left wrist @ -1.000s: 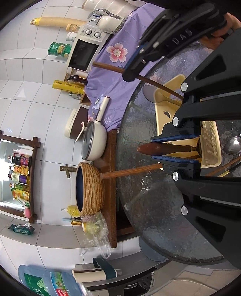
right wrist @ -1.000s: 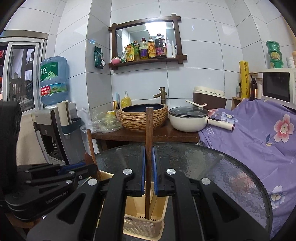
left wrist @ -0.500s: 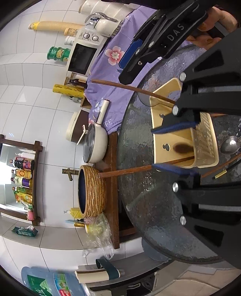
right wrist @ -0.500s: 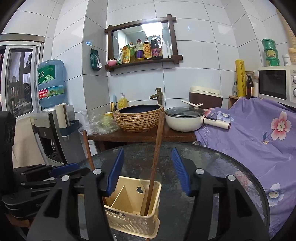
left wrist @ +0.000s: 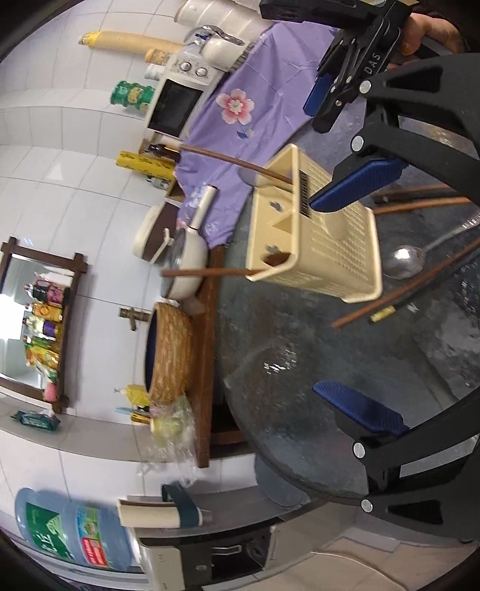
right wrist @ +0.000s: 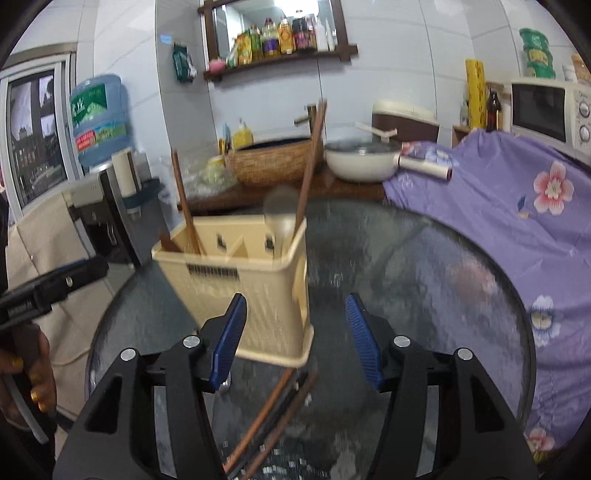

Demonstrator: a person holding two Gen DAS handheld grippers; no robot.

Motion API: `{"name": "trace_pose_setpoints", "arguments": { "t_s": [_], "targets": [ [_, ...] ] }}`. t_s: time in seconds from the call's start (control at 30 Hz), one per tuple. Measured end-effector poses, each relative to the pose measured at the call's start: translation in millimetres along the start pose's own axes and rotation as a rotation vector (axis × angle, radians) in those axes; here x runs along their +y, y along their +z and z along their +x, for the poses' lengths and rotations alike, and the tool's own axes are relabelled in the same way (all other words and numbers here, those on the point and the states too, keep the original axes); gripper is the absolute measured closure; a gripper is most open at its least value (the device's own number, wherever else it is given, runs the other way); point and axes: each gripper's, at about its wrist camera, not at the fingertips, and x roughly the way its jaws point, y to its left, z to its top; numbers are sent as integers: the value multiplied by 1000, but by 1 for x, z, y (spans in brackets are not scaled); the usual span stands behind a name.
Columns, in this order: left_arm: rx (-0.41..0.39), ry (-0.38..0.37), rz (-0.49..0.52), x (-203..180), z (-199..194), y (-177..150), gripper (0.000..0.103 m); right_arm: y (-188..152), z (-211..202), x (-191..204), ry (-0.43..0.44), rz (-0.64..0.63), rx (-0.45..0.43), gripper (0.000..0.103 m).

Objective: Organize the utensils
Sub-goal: 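Open both tools and move them back down to the utensils on the table, then grasp a black gold-tipped chopstick with left tool while right tool grasps a wooden chopstick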

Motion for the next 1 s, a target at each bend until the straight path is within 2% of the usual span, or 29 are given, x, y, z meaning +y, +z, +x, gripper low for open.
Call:
{"name": "trace_pose_setpoints", "arguments": {
  "t_s": [0.2, 0.43, 0.63, 0.77, 0.83, 1.0],
  "targets": [
    [103, 34, -3, 14, 13, -32, 15, -43, 15, 6, -26, -61, 150, 47],
    [221, 22, 17, 13, 35, -63, 32, -76, 32, 18, -19, -84, 257, 57],
    [286, 5, 27, 9, 49, -81, 49, -89, 42, 26, 14, -80, 292, 61],
    [304, 13, 16, 12, 56, -85, 54, -91, 50, 21, -20, -63, 313, 63],
    [312, 13, 7, 14, 58, -87, 54, -92, 54, 17, -29, -46, 326, 68],
    [323, 15, 3, 12, 63, -90, 54, -93, 60, 15, -44, -39, 347, 70]
  ]
}}
